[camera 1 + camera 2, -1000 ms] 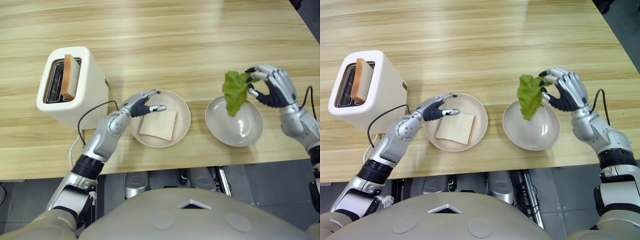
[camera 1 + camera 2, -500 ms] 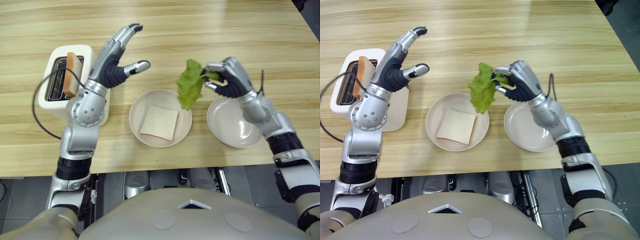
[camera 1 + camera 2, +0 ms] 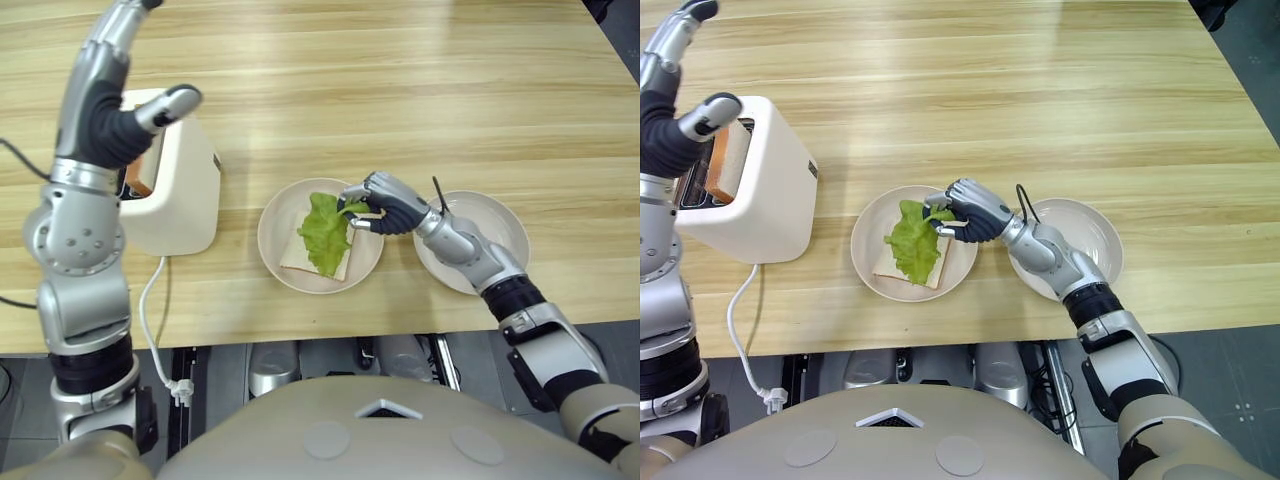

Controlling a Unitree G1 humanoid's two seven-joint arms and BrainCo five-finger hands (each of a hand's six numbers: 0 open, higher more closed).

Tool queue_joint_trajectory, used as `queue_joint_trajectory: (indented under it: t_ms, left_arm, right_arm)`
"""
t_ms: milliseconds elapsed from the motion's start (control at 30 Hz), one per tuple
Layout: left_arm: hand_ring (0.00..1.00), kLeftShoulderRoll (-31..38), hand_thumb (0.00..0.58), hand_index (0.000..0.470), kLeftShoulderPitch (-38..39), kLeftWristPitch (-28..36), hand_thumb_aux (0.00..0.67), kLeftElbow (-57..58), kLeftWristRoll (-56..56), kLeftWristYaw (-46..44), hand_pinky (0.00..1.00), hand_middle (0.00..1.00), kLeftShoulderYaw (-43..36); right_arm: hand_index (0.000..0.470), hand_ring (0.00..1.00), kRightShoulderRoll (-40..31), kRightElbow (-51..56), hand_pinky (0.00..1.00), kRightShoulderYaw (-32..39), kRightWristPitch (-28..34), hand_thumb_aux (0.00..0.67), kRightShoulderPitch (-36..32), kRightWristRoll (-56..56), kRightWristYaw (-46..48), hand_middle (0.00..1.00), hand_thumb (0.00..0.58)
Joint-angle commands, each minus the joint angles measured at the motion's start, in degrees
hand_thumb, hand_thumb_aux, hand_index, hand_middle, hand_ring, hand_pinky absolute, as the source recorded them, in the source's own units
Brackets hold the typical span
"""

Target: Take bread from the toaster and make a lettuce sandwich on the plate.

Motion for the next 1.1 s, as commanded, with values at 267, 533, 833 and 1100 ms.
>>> queue_joint_trajectory:
  t_ms: [267,533,833,1100]
  left_arm:
    - [0.00,2.0,0.000,0.000,4.5,1.4,0.000,8.6,7.8,6.4,0.00,0.00,2.2]
    - [0.00,3.0,0.000,0.000,4.5,4.1,0.000,12.1,11.8,8.4,0.00,0.00,0.3]
    - [0.00,3.9,0.000,0.000,4.4,6.8,0.000,14.1,14.8,7.6,0.00,0.00,-1.5]
    - [0.00,4.0,0.000,0.000,3.6,6.9,0.000,15.5,14.5,7.1,0.00,0.00,-3.6]
  right_arm:
    - [0.460,1.00,2.9,6.3,1.00,0.2,2.5,0.670,-3.1,-1.5,4.0,1.00,0.580]
    - [0.460,1.00,6.1,14.4,1.00,2.0,1.4,0.670,-7.0,-7.2,0.5,1.00,0.580]
    - [0.298,1.00,6.5,16.3,1.00,3.0,0.8,0.434,-6.4,-8.9,-0.8,1.00,0.508]
    - [0.000,1.00,6.0,17.0,1.00,2.4,2.1,0.000,-7.2,-11.0,-3.0,1.00,0.000]
